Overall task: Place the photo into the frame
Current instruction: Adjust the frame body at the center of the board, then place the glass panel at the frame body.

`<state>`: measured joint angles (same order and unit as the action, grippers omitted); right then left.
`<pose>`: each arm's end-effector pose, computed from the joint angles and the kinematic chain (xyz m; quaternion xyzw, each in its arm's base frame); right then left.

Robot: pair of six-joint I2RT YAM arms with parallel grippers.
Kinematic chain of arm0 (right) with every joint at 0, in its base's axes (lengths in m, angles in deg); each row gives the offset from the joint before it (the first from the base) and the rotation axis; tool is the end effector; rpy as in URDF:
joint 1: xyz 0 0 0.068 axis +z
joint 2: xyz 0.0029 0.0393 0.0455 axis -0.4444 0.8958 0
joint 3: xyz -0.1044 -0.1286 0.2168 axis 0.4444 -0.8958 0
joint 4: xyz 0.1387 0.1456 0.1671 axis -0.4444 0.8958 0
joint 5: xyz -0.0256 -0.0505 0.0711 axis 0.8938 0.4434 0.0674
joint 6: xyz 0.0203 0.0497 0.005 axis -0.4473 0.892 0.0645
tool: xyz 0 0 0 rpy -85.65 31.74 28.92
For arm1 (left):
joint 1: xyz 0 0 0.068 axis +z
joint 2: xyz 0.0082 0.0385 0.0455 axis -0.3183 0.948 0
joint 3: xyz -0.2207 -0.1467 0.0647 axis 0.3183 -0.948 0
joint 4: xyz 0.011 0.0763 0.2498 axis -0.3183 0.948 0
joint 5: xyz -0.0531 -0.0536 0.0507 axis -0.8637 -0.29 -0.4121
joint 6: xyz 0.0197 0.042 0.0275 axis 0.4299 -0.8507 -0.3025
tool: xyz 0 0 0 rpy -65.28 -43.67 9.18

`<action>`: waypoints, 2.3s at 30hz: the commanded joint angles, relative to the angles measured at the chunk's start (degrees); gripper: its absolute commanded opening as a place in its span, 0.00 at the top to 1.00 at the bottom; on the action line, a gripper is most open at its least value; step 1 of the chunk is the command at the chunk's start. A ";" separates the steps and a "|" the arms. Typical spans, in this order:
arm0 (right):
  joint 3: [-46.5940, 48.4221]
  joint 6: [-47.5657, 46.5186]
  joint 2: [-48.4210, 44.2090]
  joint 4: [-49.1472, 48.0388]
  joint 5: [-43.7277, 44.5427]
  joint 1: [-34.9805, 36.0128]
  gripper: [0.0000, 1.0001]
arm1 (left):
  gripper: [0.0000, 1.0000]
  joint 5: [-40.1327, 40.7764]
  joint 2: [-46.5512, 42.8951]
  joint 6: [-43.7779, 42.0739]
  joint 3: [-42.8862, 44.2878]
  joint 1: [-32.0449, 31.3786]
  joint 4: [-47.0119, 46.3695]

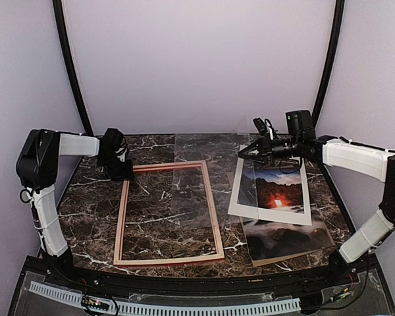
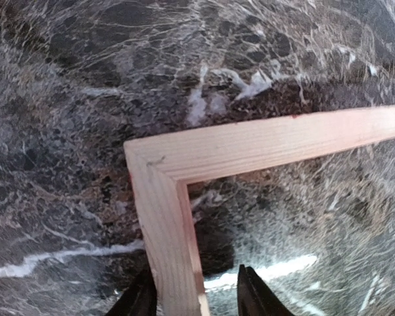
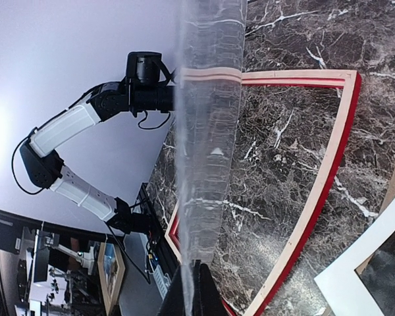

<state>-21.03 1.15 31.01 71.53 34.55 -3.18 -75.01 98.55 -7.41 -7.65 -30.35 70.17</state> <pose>0.2959 0.1573 0.2831 -0.1253 0.7986 0.5528 0.2024 0.3945 -0.0852 0.1573 -0.0043 0.9697 -0.0890 0.2276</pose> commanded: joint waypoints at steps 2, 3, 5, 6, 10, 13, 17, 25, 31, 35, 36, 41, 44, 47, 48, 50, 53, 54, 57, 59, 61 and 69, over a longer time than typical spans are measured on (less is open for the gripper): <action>-0.92 7.27 -2.34 -9.52 3.67 2.58 1.00 | 0.45 -6.08 -1.08 1.07 2.45 1.64 -0.22; -0.72 7.97 -2.25 -9.83 4.27 3.20 1.00 | 0.41 -7.53 -2.10 1.40 2.29 2.64 -0.66; -0.51 9.38 -2.07 -10.91 5.36 4.98 1.00 | 0.27 -9.36 -4.49 2.17 1.09 4.43 -1.33; -0.34 10.25 -2.02 -11.75 5.84 5.82 1.00 | 0.24 -9.68 -5.58 2.63 0.60 5.08 -1.71; 1.63 14.39 -0.58 -15.63 7.88 10.42 1.00 | 0.06 -8.74 -13.05 3.62 -2.51 9.23 -2.40; 4.80 16.64 2.11 -17.76 9.36 14.20 1.00 | 0.01 -6.79 -19.43 4.09 -4.54 12.63 -2.20; 9.13 19.06 7.08 -19.92 10.51 18.51 1.00 | 0.01 -3.91 -24.77 4.77 -4.00 18.62 1.05; 5.83 27.49 18.62 -31.69 10.88 20.35 1.00 | 0.01 -4.00 -31.40 4.38 -6.58 25.29 -0.27; 3.25 27.06 28.44 -31.75 9.57 19.66 1.00 | 0.01 -9.78 -32.04 5.34 -11.58 25.23 -4.12; 1.42 26.17 31.30 -32.07 9.17 19.01 1.00 | 0.01 -10.70 -31.64 5.54 -13.52 24.05 -4.29; 1.42 25.46 31.76 -31.42 9.20 18.90 1.00 | 0.01 -10.62 -31.63 5.45 -14.16 23.29 -4.34; 2.86 22.29 33.36 -27.35 8.77 18.40 1.00 | 0.01 -10.49 -31.18 5.55 -16.14 20.57 -5.06; 3.31 21.41 33.26 -26.16 9.00 18.37 1.00 | 0.01 -10.03 -30.85 5.56 -16.47 19.32 -5.07; 3.72 20.46 33.12 -24.90 9.25 18.37 1.00 | 0.01 -8.91 -30.67 5.32 -16.43 17.90 -4.83; 3.86 20.12 33.13 -24.51 9.39 18.37 1.00 | 0.01 -8.68 -30.59 5.22 -16.43 17.79 -4.76; 4.01 19.77 33.06 -24.12 9.53 18.35 1.00 | 0.01 -8.59 -30.44 5.12 -16.42 17.55 -4.77; 4.32 19.52 33.22 -23.90 9.51 18.28 1.00 | 0.01 -8.60 -30.32 5.07 -16.45 17.28 -4.82; 4.50 19.23 33.37 -23.66 9.48 18.28 1.00 | 0.01 -8.60 -30.31 5.07 -16.48 17.26 -4.80; 5.64 17.97 33.69 -21.82 9.26 18.15 1.00 | 0.01 -8.61 -30.31 5.00 -16.66 17.21 -4.88; 6.20 17.32 33.69 -20.76 9.14 17.91 1.00 | 0.01 -8.60 -30.26 4.92 -16.78 17.22 -4.98; 6.75 16.61 33.59 -19.74 9.21 17.84 1.00 | 0.01 -8.64 -30.15 4.90 -16.78 17.17 -5.00; 7.02 15.36 33.39 -18.31 9.12 17.16 1.00 | 0.01 -9.24 -29.66 4.66 -16.69 17.17 -4.85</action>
<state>-15.21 18.15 63.88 52.53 43.88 14.63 -83.87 68.43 -2.17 -23.43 -12.97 65.80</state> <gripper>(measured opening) 0.005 0.989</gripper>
